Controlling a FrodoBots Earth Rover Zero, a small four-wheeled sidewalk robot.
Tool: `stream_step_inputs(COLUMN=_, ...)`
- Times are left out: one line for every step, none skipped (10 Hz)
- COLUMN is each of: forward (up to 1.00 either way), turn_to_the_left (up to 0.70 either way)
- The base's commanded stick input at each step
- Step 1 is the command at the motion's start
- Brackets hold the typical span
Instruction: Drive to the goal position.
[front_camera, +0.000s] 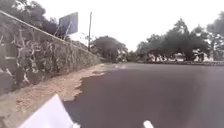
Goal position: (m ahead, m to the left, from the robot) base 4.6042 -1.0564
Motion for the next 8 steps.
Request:
stream_step_inputs(forward=0.50, turn_to_the_left=-0.33)
stream_step_inputs(forward=0.50, turn_to_the_left=-0.15)
stream_step_inputs(forward=0.50, turn_to_the_left=0.00)
stream_step_inputs(forward=0.50, turn_to_the_left=0.00)
stream_step_inputs(forward=0.50, turn_to_the_left=0.00)
stream_step_inputs(forward=0.50, turn_to_the_left=0.00)
stream_step_inputs(forward=0.50, turn_to_the_left=0.00)
stream_step_inputs(forward=0.50, turn_to_the_left=0.00)
